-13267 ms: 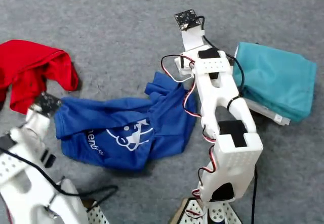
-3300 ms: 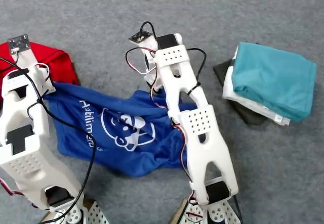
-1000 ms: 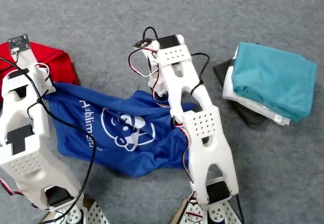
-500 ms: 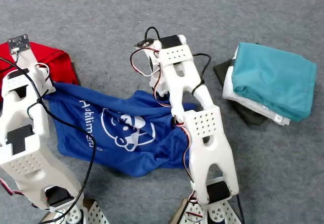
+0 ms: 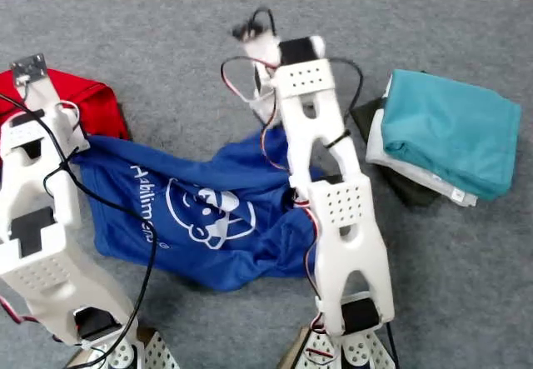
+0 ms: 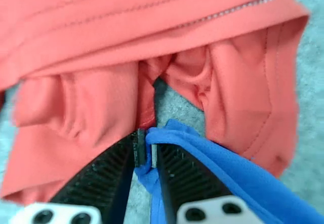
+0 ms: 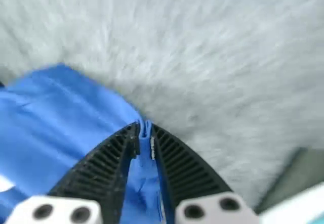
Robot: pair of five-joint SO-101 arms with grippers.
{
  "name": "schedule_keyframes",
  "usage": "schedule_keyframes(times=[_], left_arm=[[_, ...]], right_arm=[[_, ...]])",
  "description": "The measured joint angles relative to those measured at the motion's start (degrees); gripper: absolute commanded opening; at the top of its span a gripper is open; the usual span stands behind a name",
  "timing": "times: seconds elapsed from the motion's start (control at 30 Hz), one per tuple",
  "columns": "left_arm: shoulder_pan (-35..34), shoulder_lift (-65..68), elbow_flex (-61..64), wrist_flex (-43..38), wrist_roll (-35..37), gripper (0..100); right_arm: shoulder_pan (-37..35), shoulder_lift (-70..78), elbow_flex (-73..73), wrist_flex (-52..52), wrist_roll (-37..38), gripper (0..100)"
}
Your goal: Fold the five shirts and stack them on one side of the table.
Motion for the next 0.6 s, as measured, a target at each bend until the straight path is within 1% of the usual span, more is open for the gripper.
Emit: schedule_keyframes(times=[0.13, 0.33, 0.5, 0.6], left_arm=[[2.37, -7.47, -4.48, 8.53, 0.00, 2], [6.86, -21.71, -14.86, 23.30, 0.00, 2], [9.58, -29.71, -26.11, 34.29, 0.00, 2], [9.67, -31.91, -34.46, 40.88, 0.00, 2]], right_arm=[[1.05, -3.87, -9.76, 0.00, 0.00, 0.4], [6.42, -12.57, -24.00, 0.00, 0.00, 0.4], [9.76, -25.76, -24.79, -0.44, 0.00, 0.4], [10.90, -33.93, -24.88, -0.79, 0.00, 0.4]])
